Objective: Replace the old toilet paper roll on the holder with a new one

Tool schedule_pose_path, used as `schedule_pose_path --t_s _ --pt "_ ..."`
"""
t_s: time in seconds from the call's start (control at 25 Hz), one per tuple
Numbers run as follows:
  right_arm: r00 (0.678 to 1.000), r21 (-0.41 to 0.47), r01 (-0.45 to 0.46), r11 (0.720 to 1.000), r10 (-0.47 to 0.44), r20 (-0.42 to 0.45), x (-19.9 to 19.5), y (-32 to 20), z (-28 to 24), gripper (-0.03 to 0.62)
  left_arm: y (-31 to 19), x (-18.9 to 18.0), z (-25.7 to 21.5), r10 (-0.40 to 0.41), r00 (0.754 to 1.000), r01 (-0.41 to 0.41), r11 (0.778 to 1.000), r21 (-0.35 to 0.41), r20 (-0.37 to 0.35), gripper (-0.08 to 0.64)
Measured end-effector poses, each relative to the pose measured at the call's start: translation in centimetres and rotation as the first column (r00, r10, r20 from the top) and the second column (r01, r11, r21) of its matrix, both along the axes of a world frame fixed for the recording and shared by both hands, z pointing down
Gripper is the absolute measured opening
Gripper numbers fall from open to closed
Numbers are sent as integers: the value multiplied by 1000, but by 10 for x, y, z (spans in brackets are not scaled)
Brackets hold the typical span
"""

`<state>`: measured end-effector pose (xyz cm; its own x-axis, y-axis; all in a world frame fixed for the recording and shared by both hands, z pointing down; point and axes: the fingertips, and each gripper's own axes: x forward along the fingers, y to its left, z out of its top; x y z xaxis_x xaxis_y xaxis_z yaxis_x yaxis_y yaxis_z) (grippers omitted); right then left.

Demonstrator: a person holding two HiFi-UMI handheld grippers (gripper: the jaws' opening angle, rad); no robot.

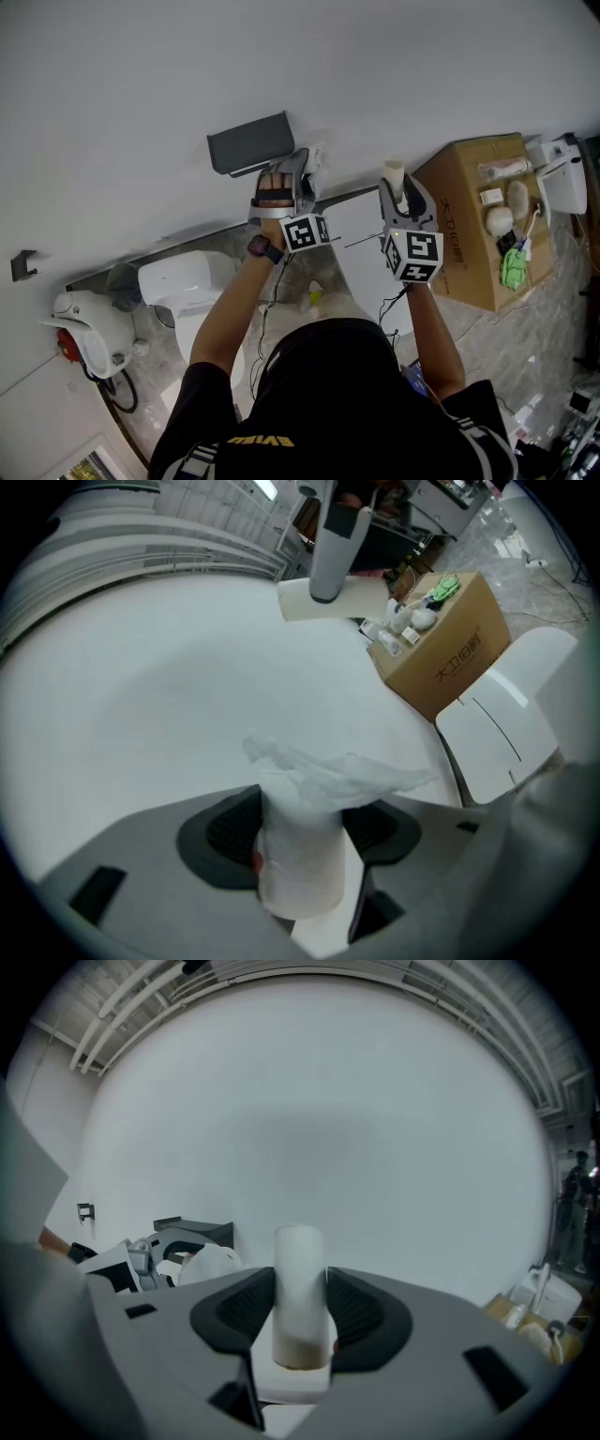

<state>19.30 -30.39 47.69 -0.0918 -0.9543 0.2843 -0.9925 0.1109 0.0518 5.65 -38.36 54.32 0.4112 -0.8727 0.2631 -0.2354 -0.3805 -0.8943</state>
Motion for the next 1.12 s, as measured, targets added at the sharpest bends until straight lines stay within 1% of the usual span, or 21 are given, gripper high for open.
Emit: schedule_pose_path --t_s 0.2,0.4,0.64,0.76,0.92,1.12 --pt "1000 -8 4 1000 -4 -11 5 -2 3 176 -4 -4 6 -5 999 5 1000 1 46 278" --pt "1000 -5 11 1000 -11 -6 2 -5 3 176 0 -8 5 -15 999 15 1000 -3 43 278" --pt "1000 -11 26 1000 -26 -5 -3 -7 5 176 2 -8 6 1 999 -2 1000 5 51 276" --pt "1000 -9 26 1000 -26 -4 -2 -9 5 176 -2 -10 8 -11 998 11 1000 -8 55 276" --pt "1000 -8 25 1000 -25 -1 -2 -9 5 176 -9 -30 15 -56 994 58 998 -11 90 276" --pt "1000 -4 29 1000 -29 7 -6 -12 6 176 -9 -58 18 -101 989 102 995 -11 104 276"
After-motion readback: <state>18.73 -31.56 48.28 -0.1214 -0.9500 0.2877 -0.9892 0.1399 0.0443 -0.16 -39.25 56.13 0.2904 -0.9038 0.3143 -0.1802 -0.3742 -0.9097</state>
